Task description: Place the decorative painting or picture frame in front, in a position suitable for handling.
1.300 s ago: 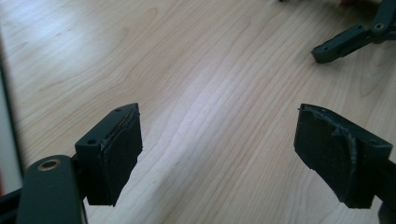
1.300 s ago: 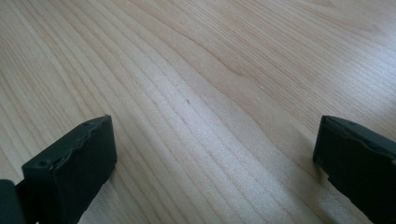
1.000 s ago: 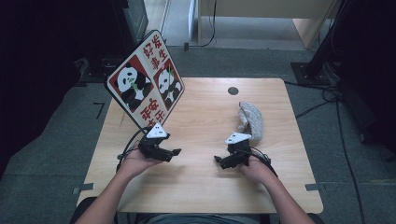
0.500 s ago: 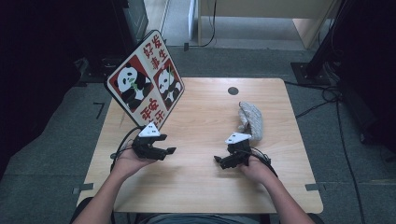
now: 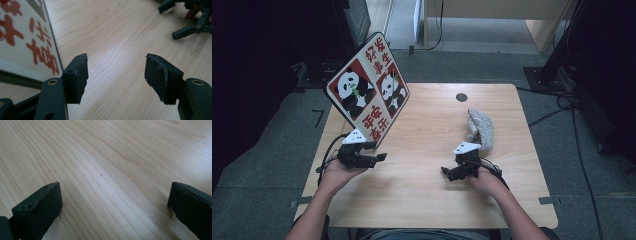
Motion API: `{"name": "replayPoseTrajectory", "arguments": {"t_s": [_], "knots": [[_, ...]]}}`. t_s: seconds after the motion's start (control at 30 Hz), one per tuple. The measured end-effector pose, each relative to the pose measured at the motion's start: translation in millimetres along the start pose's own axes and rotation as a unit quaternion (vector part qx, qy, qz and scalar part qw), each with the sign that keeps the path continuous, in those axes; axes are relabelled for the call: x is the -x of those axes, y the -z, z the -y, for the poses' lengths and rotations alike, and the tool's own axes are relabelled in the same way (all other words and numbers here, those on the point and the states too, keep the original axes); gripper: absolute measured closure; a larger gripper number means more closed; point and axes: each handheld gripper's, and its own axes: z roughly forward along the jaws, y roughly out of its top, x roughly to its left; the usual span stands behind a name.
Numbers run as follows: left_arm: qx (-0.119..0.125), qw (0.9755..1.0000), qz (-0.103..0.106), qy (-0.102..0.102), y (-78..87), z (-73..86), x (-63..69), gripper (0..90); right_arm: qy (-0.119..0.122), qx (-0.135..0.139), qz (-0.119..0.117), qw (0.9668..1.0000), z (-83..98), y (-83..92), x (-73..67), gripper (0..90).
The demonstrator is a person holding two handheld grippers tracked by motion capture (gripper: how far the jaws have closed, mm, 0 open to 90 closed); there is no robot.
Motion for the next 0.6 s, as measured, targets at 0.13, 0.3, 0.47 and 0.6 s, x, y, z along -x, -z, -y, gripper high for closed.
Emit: {"name": "replayPoseTrajectory", "arguments": {"t_s": [0.13, 0.3, 0.47, 0.6], "knots": [[0.002, 0.9999, -0.007, 0.007, 8.8, 5.1, -4.8, 36.5, 0.004, 0.001, -0.003, 1.0000, -2.3, -2.6, -1.9, 0.0], [0.005, 0.9998, -0.012, 0.016, 15.4, 8.5, -8.1, 37.9, 0.010, 0.001, -0.008, 0.9999, -5.1, -5.3, -3.7, 0.0], [0.008, 0.9997, -0.020, 0.012, 20.6, 11.8, -11.9, 41.2, 0.016, 0.001, -0.016, 0.9998, -8.6, -8.9, -5.7, 0.0], [0.011, 0.9993, -0.031, 0.020, 24.0, 13.0, -20.1, 42.1, 0.020, 0.002, -0.018, 0.9996, -9.8, -10.3, -6.3, 0.0]]}}
